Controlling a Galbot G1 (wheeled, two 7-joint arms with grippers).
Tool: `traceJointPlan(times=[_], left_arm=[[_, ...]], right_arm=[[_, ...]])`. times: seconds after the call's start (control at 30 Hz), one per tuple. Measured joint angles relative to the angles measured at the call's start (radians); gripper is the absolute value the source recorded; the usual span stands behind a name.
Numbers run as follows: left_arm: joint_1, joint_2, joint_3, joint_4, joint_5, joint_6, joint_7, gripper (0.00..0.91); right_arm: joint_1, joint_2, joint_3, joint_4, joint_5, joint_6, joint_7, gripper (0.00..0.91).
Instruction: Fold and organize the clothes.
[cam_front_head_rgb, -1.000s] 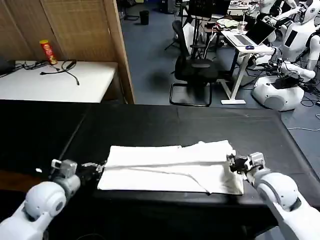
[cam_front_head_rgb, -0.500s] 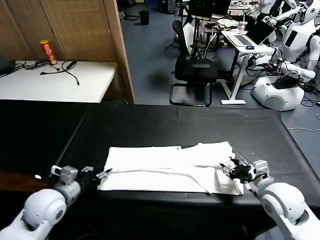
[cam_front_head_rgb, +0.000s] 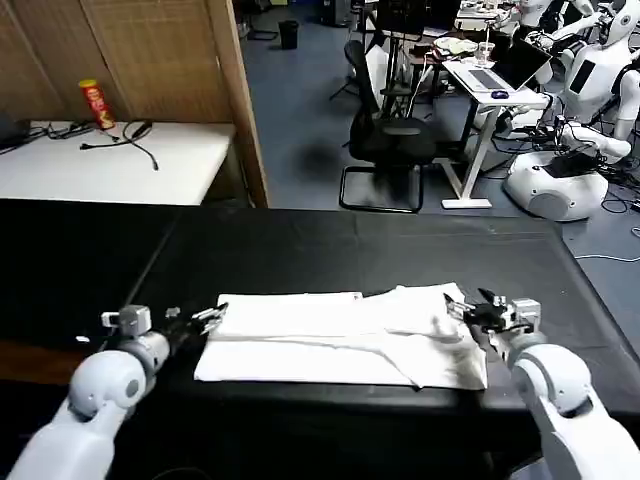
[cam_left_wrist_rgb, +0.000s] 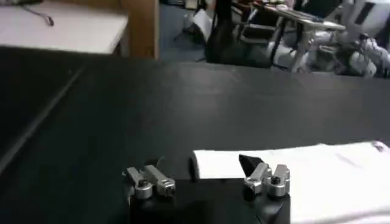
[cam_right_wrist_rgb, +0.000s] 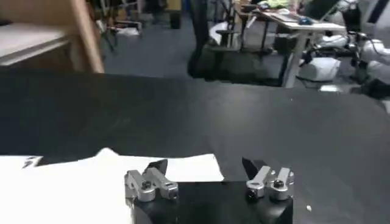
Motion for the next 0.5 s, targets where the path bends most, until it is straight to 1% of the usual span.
traceJointPlan(times=[0.17, 0.23, 0.27, 0.3, 0.33, 0.37, 0.4, 0.43, 0.47, 0.5], left_arm=[[-0.031, -0.033, 0.01, 0.046, -0.019, 0.002, 0.006, 0.878], [-0.041, -0.04, 0.014, 0.059, -0.02, 0.001, 0.008, 0.878], [-0.045, -0.044, 0.016, 0.067, -0.019, -0.001, 0.009, 0.819], [-0.05, -0.048, 0.018, 0.075, -0.017, -0.004, 0.01, 0.497], [-0.055, -0.051, 0.019, 0.082, -0.015, -0.007, 0.01, 0.156], [-0.06, -0.055, 0.02, 0.089, -0.012, -0.009, 0.01, 0.02], [-0.064, -0.058, 0.02, 0.097, -0.011, -0.013, 0.01, 0.0], [-0.067, -0.06, 0.02, 0.103, -0.011, -0.014, 0.01, 0.0], [-0.07, -0.06, 0.02, 0.111, -0.011, -0.017, 0.011, 0.0], [-0.072, -0.06, 0.02, 0.118, -0.011, -0.017, 0.012, 0.0]], right_arm=[[0.037, 0.042, -0.004, -0.07, -0.019, 0.01, -0.011, 0.878], [0.049, 0.055, -0.008, -0.091, -0.03, 0.011, -0.015, 0.761], [0.054, 0.061, -0.01, -0.1, -0.036, 0.013, -0.017, 0.722], [0.058, 0.066, -0.011, -0.108, -0.042, 0.014, -0.019, 0.653], [0.061, 0.071, -0.011, -0.114, -0.047, 0.016, -0.021, 0.507], [0.064, 0.076, -0.012, -0.121, -0.05, 0.018, -0.023, 0.419], [0.068, 0.081, -0.012, -0.128, -0.056, 0.02, -0.026, 0.205], [0.07, 0.086, -0.013, -0.133, -0.059, 0.022, -0.028, 0.166], [0.073, 0.09, -0.014, -0.136, -0.062, 0.024, -0.029, 0.107], [0.076, 0.094, -0.015, -0.141, -0.067, 0.028, -0.031, 0.098]])
